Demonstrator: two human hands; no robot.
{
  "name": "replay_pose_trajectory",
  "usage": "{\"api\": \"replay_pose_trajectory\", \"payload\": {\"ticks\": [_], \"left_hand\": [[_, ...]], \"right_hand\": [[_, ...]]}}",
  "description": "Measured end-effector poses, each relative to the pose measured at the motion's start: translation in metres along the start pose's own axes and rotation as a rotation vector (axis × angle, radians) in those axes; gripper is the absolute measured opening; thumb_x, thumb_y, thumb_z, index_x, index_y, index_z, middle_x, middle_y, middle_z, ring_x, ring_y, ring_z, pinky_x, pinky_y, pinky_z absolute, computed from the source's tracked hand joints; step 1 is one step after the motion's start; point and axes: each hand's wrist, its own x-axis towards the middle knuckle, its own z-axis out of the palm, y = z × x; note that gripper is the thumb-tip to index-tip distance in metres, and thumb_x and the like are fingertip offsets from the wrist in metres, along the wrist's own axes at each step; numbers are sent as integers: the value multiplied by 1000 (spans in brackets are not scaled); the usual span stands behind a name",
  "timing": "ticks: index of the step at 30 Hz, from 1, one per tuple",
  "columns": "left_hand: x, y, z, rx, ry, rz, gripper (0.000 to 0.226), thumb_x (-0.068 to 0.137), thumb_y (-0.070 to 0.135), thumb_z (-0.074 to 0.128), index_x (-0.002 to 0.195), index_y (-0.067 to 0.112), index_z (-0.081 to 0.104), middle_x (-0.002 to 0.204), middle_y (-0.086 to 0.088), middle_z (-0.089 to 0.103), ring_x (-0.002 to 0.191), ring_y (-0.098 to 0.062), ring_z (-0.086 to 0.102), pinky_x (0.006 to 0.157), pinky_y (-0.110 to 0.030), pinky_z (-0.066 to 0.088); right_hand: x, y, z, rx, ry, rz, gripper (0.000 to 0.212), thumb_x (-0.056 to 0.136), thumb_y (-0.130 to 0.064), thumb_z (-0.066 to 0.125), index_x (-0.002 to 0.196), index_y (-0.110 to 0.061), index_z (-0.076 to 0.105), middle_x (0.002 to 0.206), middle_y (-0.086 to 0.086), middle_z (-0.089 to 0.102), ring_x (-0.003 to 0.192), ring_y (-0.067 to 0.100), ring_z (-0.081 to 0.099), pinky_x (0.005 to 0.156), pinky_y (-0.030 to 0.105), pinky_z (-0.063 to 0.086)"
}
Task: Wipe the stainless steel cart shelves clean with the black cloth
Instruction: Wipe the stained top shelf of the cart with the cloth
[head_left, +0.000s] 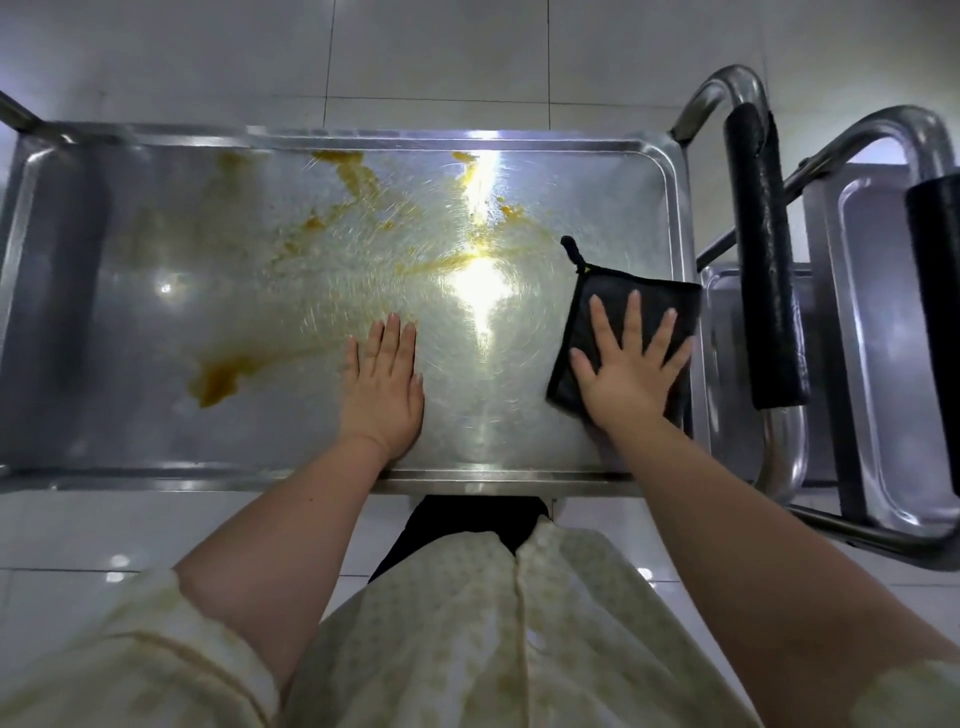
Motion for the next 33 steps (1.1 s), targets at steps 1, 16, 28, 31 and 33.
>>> {"api": "replay_pose_trajectory", "payload": {"ticks": [1, 16, 28, 31, 33], "left_hand": [[0, 0, 0, 7, -2, 0, 62, 99, 33, 17, 155, 12, 1, 163, -6, -3, 150, -24, -7, 119, -48, -9], [2, -11, -11, 85, -48, 67, 68, 97, 45, 5, 155, 12, 8, 163, -7, 3, 150, -25, 3, 120, -47, 5], [73, -38, -33, -180, 144, -31, 50, 103, 22, 35, 152, 11, 29, 160, -7, 22, 149, -23, 15, 119, -40, 11], [109, -52, -38, -90, 90, 39, 53, 104, 26, 34, 154, 11, 22, 161, -10, 16, 150, -24, 9, 120, -39, 6], [124, -60, -41, -47, 64, 86, 55, 103, 29, 34, 154, 11, 23, 161, -12, 17, 149, -27, 10, 120, -41, 6]], "right_hand": [[0, -17, 0, 4, -9, -22, 68, 90, -68, 13, 143, -50, -26, 159, -3, -29, 143, 42, -24, 110, 67, -11], [12, -37, -14, -7, -25, -185, 71, 90, -67, 28, 147, -53, -12, 161, -8, -20, 145, 38, -21, 112, 63, -13], [37, 7, -21, -9, -8, -58, 61, 92, -66, 4, 146, -48, -18, 162, -4, -21, 145, 40, -19, 114, 61, -14], [56, -2, -27, 6, -12, 16, 64, 91, -68, 5, 148, -48, -17, 161, -5, -22, 145, 40, -19, 114, 60, -14], [72, -18, -32, 41, -24, 118, 64, 92, -69, 6, 149, -48, -15, 161, -6, -22, 145, 41, -19, 114, 61, -14]]}}
